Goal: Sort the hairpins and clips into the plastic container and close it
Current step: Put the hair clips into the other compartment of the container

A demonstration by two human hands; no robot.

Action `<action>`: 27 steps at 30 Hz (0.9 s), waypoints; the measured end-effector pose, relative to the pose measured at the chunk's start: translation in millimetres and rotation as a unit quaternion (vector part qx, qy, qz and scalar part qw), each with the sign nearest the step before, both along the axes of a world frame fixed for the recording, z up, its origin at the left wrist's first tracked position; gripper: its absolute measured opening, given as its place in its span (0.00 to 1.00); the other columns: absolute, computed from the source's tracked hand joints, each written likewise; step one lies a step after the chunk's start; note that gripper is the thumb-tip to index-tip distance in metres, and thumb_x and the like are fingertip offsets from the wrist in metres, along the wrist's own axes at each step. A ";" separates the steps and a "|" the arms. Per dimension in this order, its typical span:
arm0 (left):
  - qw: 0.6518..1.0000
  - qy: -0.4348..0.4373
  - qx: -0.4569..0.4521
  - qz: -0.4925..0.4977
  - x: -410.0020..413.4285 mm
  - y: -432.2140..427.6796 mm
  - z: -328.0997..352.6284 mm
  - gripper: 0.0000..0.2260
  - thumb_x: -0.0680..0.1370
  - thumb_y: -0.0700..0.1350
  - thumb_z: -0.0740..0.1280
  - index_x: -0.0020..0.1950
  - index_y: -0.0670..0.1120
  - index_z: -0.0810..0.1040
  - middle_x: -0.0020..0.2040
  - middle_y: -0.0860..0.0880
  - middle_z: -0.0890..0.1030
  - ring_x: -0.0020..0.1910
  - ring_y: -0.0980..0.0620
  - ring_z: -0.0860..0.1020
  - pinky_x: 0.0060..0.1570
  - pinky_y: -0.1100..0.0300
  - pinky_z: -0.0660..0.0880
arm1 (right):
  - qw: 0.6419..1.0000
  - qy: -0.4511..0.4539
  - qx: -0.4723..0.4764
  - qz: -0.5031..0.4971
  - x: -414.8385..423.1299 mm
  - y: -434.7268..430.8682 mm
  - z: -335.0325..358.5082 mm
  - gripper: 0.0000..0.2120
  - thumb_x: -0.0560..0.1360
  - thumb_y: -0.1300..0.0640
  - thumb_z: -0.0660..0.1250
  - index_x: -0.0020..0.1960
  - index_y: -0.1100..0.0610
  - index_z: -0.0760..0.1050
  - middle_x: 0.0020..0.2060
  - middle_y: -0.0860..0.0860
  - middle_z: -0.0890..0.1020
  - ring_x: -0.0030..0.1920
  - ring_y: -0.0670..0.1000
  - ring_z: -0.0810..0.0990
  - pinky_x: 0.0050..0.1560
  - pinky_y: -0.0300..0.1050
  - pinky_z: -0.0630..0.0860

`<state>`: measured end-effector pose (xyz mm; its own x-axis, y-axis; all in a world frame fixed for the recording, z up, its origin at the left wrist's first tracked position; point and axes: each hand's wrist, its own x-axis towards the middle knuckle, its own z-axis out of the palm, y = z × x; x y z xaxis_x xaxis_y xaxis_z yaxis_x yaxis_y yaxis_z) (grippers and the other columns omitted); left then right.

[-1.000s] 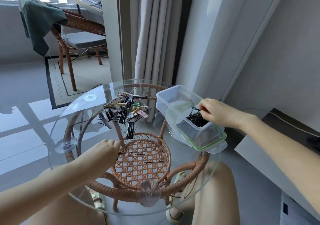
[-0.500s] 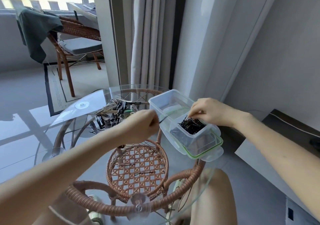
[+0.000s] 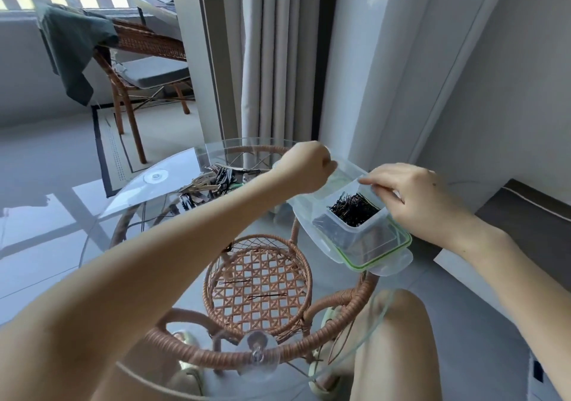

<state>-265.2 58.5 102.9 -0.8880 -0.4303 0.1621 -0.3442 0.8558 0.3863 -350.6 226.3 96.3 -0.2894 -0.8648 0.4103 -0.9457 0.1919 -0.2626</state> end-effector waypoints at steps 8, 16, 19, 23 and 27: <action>0.971 0.102 0.032 0.215 123.9 -117.8 -51.9 0.17 0.80 0.49 0.57 0.59 0.41 0.78 0.59 0.41 0.80 0.57 0.43 0.77 0.55 0.52 0.74 | 0.974 -0.201 0.075 0.077 94.4 -75.2 -59.6 0.22 0.81 0.52 0.55 0.73 0.56 0.60 0.73 0.51 0.64 0.73 0.47 0.59 0.69 0.31 0.51; 0.970 -0.030 0.043 0.235 150.4 -191.8 -121.0 0.34 0.71 0.68 0.39 0.73 0.56 0.60 0.76 0.47 0.58 0.75 0.44 0.54 0.72 0.41 0.52 | 0.978 -0.167 0.124 -0.035 86.9 -206.7 -105.7 0.33 0.77 0.37 0.44 0.76 0.52 0.46 0.77 0.56 0.46 0.76 0.56 0.40 0.74 0.53 0.39; 0.974 -0.061 0.043 0.212 133.6 -205.0 -132.2 0.33 0.71 0.67 0.35 0.74 0.58 0.53 0.76 0.48 0.52 0.76 0.44 0.48 0.73 0.41 0.41 | 0.967 -0.187 0.131 -0.114 65.7 -252.2 -116.8 0.33 0.77 0.36 0.45 0.76 0.53 0.48 0.76 0.59 0.48 0.76 0.60 0.43 0.74 0.56 0.40; 0.983 -0.060 0.084 0.155 101.7 -220.3 -124.2 0.36 0.69 0.68 0.35 0.74 0.56 0.50 0.77 0.50 0.51 0.76 0.49 0.46 0.72 0.49 0.39 | 0.968 -0.167 0.158 -0.104 49.9 -294.2 -120.2 0.31 0.78 0.37 0.43 0.76 0.52 0.50 0.76 0.55 0.52 0.76 0.56 0.49 0.75 0.57 0.41; 0.987 -0.061 0.096 0.112 90.0 -221.5 -121.4 0.38 0.69 0.68 0.36 0.74 0.52 0.55 0.77 0.49 0.52 0.76 0.51 0.47 0.73 0.51 0.40 | 0.972 -0.176 0.153 -0.005 52.1 -302.9 -118.2 0.23 0.81 0.46 0.46 0.73 0.52 0.61 0.75 0.53 0.61 0.76 0.52 0.54 0.75 0.53 0.44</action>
